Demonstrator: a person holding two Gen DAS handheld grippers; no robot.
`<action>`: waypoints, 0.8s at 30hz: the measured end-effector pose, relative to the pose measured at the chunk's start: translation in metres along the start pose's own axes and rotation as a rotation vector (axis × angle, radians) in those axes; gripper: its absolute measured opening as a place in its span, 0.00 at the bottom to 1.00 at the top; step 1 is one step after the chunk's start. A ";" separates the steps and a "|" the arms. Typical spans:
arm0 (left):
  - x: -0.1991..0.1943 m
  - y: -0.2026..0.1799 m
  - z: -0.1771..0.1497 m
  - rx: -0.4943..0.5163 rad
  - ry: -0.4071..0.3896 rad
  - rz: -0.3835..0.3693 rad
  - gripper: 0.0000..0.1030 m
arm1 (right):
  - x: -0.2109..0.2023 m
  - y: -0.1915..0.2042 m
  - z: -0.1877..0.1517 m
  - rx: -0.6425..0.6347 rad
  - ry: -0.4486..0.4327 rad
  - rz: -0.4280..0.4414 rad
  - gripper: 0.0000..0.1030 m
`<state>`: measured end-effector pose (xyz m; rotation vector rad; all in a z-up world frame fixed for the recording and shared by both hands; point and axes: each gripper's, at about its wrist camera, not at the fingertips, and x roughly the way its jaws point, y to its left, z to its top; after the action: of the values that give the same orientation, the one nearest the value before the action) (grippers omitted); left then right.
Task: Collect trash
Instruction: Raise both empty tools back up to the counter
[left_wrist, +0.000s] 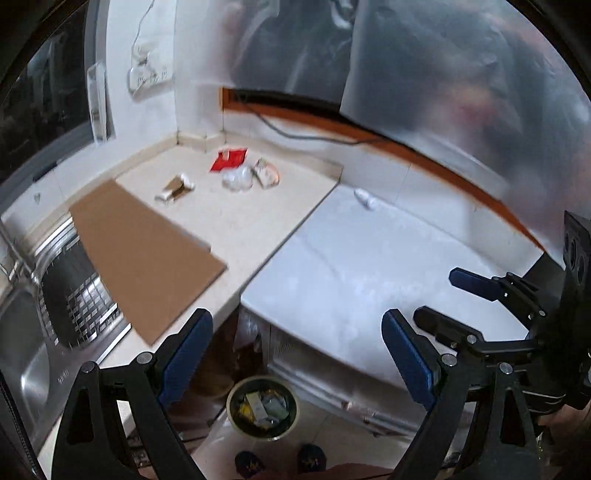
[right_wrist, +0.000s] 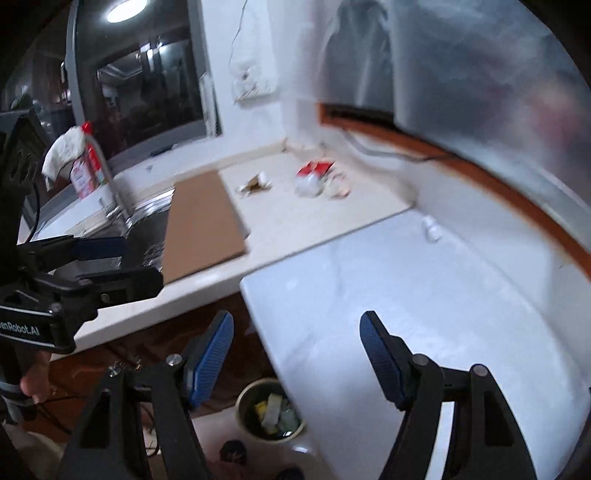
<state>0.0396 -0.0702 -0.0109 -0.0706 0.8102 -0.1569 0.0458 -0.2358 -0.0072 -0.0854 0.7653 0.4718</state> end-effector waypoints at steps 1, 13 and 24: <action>-0.002 -0.003 0.006 0.002 -0.007 -0.004 0.89 | -0.004 -0.005 0.006 0.005 -0.017 -0.013 0.70; 0.000 -0.022 0.060 0.036 -0.025 0.065 0.89 | -0.021 -0.048 0.051 0.030 -0.109 -0.088 0.69; 0.061 -0.012 0.114 0.085 0.023 -0.006 0.88 | 0.039 -0.095 0.075 0.108 -0.001 -0.126 0.67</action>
<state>0.1622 -0.0916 0.0251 0.0090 0.8258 -0.1976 0.1608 -0.2872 0.0113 -0.0323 0.7778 0.3106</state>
